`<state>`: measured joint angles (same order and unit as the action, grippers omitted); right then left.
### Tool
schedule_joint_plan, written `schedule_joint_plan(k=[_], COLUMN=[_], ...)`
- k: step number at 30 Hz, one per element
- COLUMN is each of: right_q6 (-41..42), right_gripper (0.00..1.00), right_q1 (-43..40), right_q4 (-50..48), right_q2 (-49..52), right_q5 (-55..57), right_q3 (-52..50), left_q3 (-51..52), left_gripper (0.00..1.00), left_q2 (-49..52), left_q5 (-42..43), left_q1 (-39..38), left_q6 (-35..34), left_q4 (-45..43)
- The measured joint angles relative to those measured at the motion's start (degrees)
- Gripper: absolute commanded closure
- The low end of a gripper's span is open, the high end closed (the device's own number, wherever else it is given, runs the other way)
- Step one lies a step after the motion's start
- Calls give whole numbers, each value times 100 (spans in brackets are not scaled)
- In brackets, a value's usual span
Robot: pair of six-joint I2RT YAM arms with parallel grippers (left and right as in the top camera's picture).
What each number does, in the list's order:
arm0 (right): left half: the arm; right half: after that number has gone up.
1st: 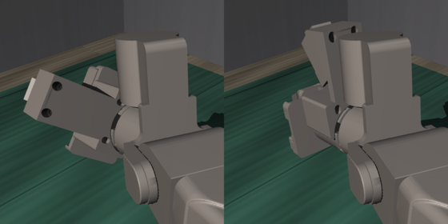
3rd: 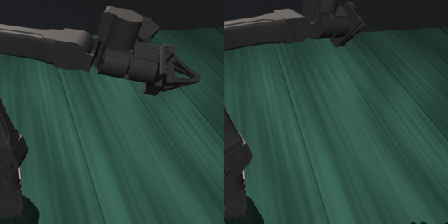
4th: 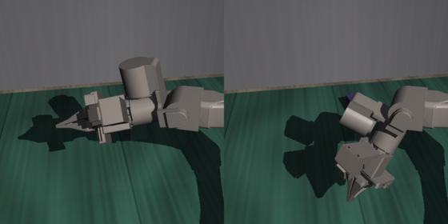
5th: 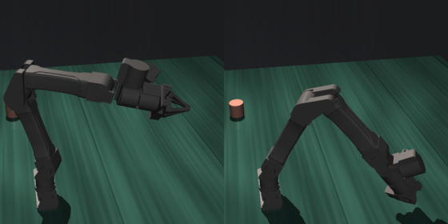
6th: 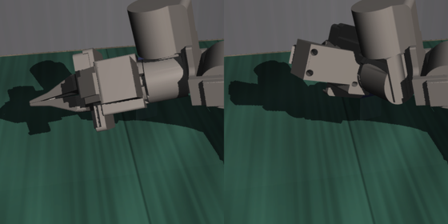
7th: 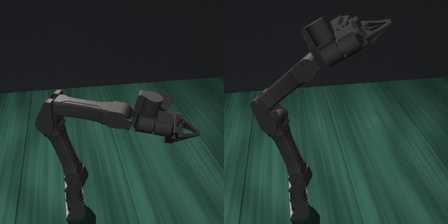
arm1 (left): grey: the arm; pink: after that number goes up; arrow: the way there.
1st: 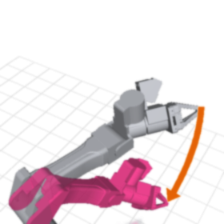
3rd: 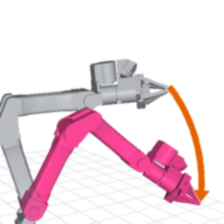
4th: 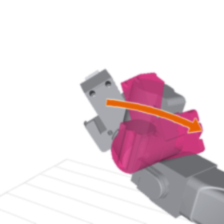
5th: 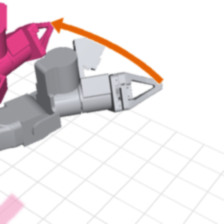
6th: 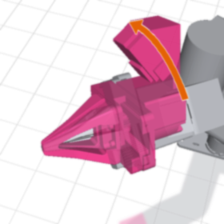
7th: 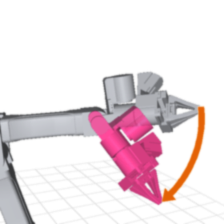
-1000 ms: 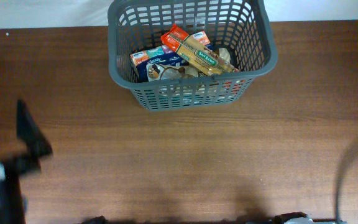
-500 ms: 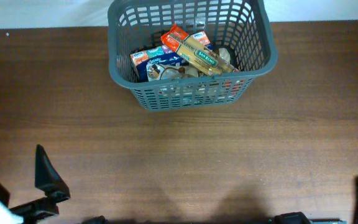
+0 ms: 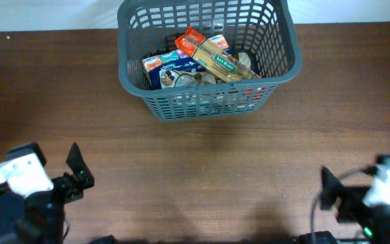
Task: Pack container
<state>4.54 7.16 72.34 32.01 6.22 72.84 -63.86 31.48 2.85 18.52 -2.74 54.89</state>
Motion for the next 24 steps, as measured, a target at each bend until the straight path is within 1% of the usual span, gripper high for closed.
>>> schedule_joint_plan(k=[4,6,7,10,12,15,19,22,24], right_q6=[-2,0,-4,-2,-2,-4,0,-103,-396], right_gripper=[1,1,1,1,1,1,1,1,1], right_q1=[0,0,0,0,0,0,0,0,0], right_q4=[-1045,-1856,-2022,-2970,-3316,-3587,-3744,-3777,-3936], right_q2=[-28,-20,-20,-22,-15,4,122,444,804], right_q5=[-221,-442,-492,-662,-752,-791,-809,-774,-743], right_q3=[-1248,-1987,-2181,-3136,-3676,-4022,-4050,-4050,-4050], left_q3=[734,1115,1296,1803,2227,2553,2669,2680,2721], left_gripper=[1,1,1,1,1,1,1,1,1], left_q2=[7,7,7,17,31,33,33,85,249], left_q5=[20,20,20,22,20,20,20,-7,-28], left_q1=[0,0,0,0,0,0,0,0,0], left_q6=[-26,-59,-98,-227,-302,-345,-380,-387,-400], left_q4=[-529,-848,-990,-1432,-1790,-2223,-2306,-2516,-2767])
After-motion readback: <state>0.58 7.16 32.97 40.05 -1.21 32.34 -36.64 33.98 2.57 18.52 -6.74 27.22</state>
